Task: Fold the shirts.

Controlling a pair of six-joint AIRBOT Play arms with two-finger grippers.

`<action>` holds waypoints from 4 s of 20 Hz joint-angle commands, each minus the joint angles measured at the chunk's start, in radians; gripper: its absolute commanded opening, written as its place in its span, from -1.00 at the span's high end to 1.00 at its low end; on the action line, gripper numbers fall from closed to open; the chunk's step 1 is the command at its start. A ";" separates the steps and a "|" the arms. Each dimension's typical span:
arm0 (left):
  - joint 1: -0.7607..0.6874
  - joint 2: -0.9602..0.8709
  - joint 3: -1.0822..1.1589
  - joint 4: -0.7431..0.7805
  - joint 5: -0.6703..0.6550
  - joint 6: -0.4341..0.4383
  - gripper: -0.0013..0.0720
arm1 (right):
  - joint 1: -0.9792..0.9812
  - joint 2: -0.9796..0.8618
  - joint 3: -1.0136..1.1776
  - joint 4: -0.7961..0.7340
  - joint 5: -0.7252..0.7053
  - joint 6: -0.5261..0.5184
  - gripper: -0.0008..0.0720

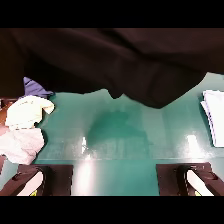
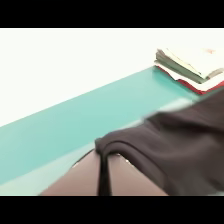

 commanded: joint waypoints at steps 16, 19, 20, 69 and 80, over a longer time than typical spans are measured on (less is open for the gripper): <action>-0.008 -0.411 -0.811 0.019 -0.128 0.073 0.89 | 0.200 -0.571 -0.439 0.007 -0.176 0.013 -0.20; -0.008 -0.411 -0.811 0.019 -0.129 0.094 0.89 | 0.147 -0.545 -0.470 0.003 -0.098 -0.003 -0.20; -0.008 -0.411 -0.811 0.020 -0.132 0.103 0.89 | 0.122 -0.509 -0.528 0.008 -0.086 -0.002 -0.20; -0.008 0.099 0.071 0.012 0.139 -0.002 0.89 | -0.419 0.064 0.089 0.367 -0.093 -0.133 0.94; -0.008 -0.376 -0.157 0.004 -0.152 -0.057 0.89 | -0.037 -0.354 -0.152 -0.059 0.119 -0.008 0.94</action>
